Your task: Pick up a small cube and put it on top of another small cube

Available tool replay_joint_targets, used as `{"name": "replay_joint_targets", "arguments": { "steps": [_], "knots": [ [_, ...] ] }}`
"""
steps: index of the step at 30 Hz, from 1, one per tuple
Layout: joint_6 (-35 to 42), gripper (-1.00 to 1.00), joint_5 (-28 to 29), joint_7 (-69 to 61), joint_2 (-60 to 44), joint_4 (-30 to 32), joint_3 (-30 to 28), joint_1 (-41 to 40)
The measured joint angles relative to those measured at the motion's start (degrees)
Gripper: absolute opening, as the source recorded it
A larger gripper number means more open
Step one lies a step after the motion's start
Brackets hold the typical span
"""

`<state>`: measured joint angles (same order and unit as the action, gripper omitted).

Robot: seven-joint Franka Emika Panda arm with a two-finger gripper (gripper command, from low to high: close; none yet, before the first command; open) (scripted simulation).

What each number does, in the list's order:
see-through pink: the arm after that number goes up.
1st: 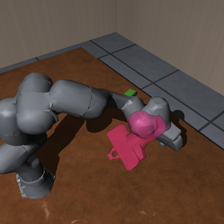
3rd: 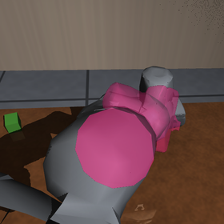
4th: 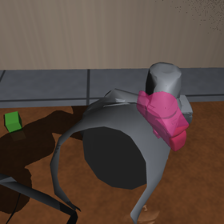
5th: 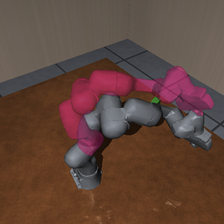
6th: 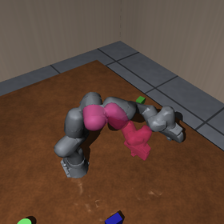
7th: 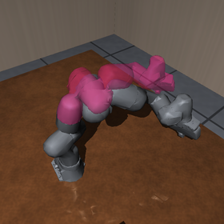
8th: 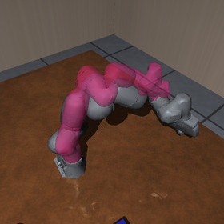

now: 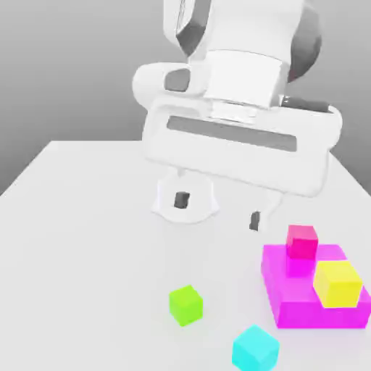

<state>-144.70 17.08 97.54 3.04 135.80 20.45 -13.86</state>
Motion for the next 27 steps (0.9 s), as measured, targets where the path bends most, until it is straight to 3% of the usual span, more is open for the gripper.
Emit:
{"name": "replay_joint_targets", "arguments": {
  "steps": [5,11,15,16,23,27],
  "knots": [
    [-3.6,0.0,1.54,10.67,-9.66,1.14,0.44,1.28],
    [-9.08,0.0,-1.55,19.28,-19.75,2.57,0.95,3.32],
    [-14.66,0.0,2.86,23.71,-27.44,1.09,-3.34,6.89],
    [-15.99,-1.0,3.78,24.45,-29.13,0.73,-4.73,8.07],
    [-16.32,-1.0,3.95,24.6,-29.4,0.66,-4.94,8.27],
    [-11.41,-1.0,-1.2,20.78,-22.71,2.27,-0.83,5.2]
  ]
}}
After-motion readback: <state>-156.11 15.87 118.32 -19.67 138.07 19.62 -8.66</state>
